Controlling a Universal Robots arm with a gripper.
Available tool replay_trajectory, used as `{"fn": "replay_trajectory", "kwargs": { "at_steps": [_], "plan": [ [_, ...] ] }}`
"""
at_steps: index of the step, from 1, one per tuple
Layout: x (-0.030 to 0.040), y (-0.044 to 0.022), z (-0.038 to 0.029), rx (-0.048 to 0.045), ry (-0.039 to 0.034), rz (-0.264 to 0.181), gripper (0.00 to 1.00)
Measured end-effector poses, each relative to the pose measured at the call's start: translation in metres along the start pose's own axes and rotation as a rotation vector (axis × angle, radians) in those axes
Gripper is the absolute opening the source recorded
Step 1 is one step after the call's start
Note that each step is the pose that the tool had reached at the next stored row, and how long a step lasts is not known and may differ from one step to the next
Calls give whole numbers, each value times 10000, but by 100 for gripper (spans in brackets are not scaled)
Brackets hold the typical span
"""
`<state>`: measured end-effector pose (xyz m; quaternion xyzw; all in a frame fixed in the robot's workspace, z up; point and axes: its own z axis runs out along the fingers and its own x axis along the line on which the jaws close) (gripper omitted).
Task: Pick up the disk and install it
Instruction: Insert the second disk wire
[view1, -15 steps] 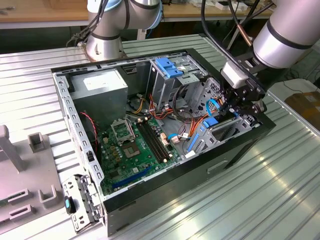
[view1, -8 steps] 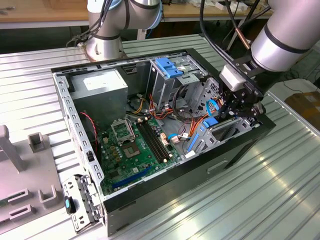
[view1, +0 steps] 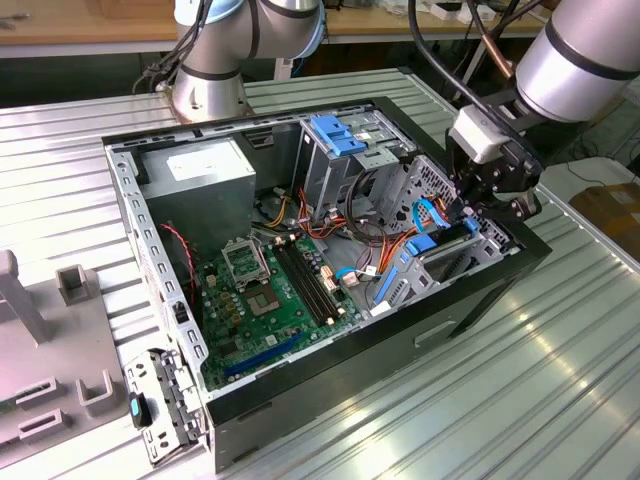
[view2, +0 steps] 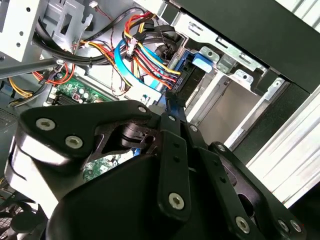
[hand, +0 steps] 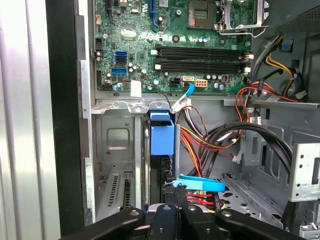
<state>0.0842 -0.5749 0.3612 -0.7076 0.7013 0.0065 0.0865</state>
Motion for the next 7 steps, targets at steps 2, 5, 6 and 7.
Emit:
{"fn": "replay_trajectory", "kwargs": {
  "at_steps": [2, 5, 6, 7],
  "plan": [
    [0, 0, 0, 0, 0, 0, 11],
    [0, 0, -1, 0, 0, 0, 11],
    [0, 0, -1, 0, 0, 0, 11],
    [0, 0, -1, 0, 0, 0, 11]
  ]
}}
